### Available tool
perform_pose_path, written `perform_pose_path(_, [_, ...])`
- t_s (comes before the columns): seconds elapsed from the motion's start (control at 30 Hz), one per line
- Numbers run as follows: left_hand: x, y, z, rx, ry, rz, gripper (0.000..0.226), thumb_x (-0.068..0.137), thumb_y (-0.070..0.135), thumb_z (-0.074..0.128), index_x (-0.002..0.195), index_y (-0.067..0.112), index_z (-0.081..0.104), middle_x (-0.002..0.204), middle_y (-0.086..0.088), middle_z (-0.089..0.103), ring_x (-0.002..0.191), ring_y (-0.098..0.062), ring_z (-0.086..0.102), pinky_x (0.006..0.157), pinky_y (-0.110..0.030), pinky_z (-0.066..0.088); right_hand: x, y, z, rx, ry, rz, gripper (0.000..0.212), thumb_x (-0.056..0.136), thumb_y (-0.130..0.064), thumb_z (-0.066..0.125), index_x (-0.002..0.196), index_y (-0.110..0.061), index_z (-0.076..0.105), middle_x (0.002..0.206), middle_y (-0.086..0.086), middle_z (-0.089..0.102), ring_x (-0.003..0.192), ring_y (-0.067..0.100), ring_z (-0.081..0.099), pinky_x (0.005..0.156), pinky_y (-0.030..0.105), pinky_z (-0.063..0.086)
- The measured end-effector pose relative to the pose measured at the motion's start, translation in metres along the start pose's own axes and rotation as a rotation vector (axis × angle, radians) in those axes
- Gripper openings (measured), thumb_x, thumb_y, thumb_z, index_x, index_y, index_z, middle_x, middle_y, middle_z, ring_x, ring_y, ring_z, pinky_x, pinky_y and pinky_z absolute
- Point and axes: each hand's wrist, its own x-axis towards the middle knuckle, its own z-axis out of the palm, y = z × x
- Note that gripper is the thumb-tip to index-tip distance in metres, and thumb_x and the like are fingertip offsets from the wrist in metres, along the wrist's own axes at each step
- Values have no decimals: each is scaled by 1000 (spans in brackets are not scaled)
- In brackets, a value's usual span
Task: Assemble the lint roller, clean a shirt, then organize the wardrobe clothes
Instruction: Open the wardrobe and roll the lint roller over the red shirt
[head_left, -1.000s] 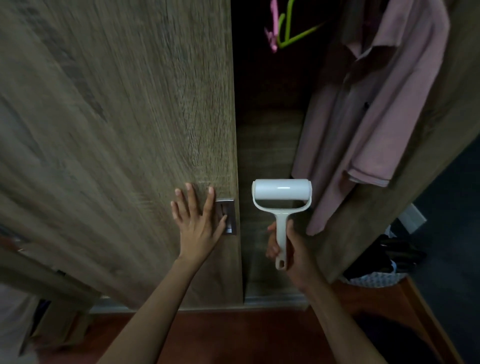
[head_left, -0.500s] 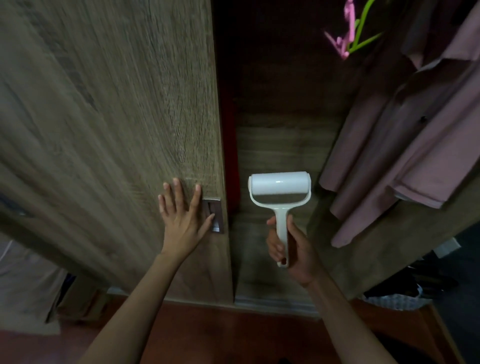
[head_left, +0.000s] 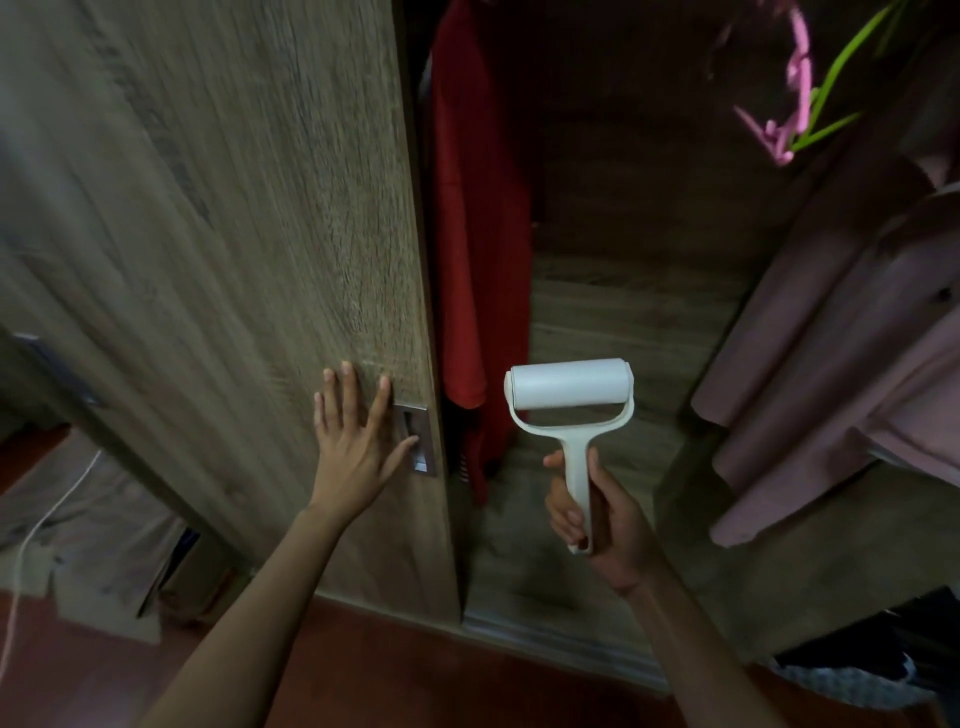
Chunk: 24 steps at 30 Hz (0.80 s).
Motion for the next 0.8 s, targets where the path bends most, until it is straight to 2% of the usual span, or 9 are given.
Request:
perform_pose_path(0.3, [1,-27,-8,-3,-31,-30,89,89,64,40,155,27,-6,160,-13,-20,147,-44,-4,115,-64,15,2,3,12,-10,-12,24,52,74,-53,73,101,-8,69,49,2,41,39,10,38,39,21,32])
perform_pose_path(0.57, [0,-30,-18,-21,-39,-11,89,89,62,40,155,27,-8,161,-13,-20,148,-44,-4,113,-65,22,2,3,19,3,-15,14,50,75,-51,74,101,-8,68,49,2,41,39,9,38,39,21,32])
perform_pose_path(0.7, [-3,0,-37,-203,53,-51,78,93,49,47,155,27,6,163,-14,-4,150,-38,1,116,-59,20,0,2,18,16,-13,-2,49,76,-49,72,101,-7,68,48,2,41,39,9,38,39,21,33])
perform_pose_path(0.8, [2,43,-53,-345,202,20,61,95,31,53,149,18,27,159,-16,16,147,-34,18,119,-46,21,-3,-1,15,41,-19,-28,47,80,-47,70,103,-6,67,49,1,43,40,9,39,39,20,35])
